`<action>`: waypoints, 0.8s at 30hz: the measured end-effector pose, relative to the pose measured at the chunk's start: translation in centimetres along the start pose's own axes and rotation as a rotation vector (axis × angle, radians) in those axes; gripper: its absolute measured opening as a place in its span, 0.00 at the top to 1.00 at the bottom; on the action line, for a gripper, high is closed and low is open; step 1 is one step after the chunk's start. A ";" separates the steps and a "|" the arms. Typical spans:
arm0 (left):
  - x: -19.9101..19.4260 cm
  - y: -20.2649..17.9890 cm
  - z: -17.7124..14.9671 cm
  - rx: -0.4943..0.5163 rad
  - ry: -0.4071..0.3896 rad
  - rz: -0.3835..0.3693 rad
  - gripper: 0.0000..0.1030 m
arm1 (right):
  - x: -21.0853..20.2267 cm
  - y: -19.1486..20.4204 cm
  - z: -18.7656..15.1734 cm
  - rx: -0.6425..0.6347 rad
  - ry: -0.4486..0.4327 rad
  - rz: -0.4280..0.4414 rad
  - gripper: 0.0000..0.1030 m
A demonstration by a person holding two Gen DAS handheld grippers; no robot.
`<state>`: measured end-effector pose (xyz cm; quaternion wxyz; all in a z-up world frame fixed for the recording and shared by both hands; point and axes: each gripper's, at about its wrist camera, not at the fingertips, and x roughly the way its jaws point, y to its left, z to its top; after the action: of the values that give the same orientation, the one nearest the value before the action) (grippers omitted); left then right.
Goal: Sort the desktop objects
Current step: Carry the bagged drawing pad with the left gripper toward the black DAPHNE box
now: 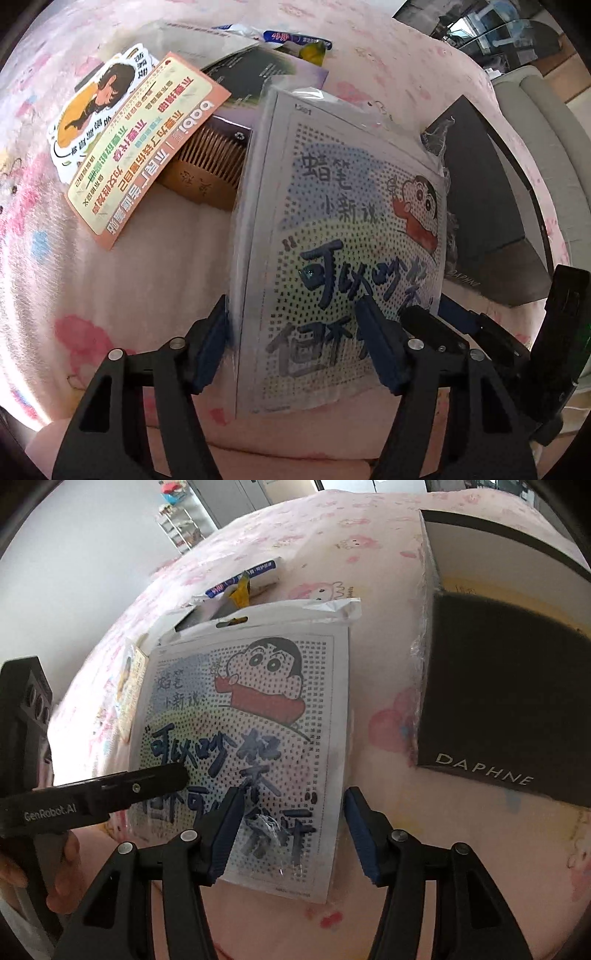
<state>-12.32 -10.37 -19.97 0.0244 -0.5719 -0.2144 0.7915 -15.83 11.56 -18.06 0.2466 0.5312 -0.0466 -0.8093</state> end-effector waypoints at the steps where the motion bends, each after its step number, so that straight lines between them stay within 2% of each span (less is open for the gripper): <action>1: 0.1 -0.5 0.3 0.002 -0.008 -0.003 0.33 | -0.3 0.0 0.0 0.004 -0.005 0.001 0.55; 6: -1.0 -1.3 0.1 0.024 -0.069 -0.031 0.43 | -1.6 -0.3 -0.1 0.026 -0.028 0.004 0.59; 11: -3.1 -0.9 -1.0 0.047 -0.139 -0.069 0.44 | -3.7 0.1 0.1 0.015 -0.067 0.017 0.59; 14: -3.7 -1.3 -0.9 0.043 -0.163 -0.128 0.46 | -5.4 -0.3 0.2 0.016 -0.101 0.038 0.59; 19: -3.1 -3.3 -0.9 0.065 -0.162 -0.151 0.48 | -6.0 -1.0 0.0 0.027 -0.106 0.046 0.59; 24: -0.5 -3.9 -0.5 0.075 -0.051 -0.090 0.46 | -3.6 -2.3 -0.5 0.083 -0.035 0.028 0.59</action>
<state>-12.45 -6.83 -18.19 0.0758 -0.5399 -0.2109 0.8113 -15.06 15.24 -16.04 0.2348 0.5261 -0.0918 -0.8122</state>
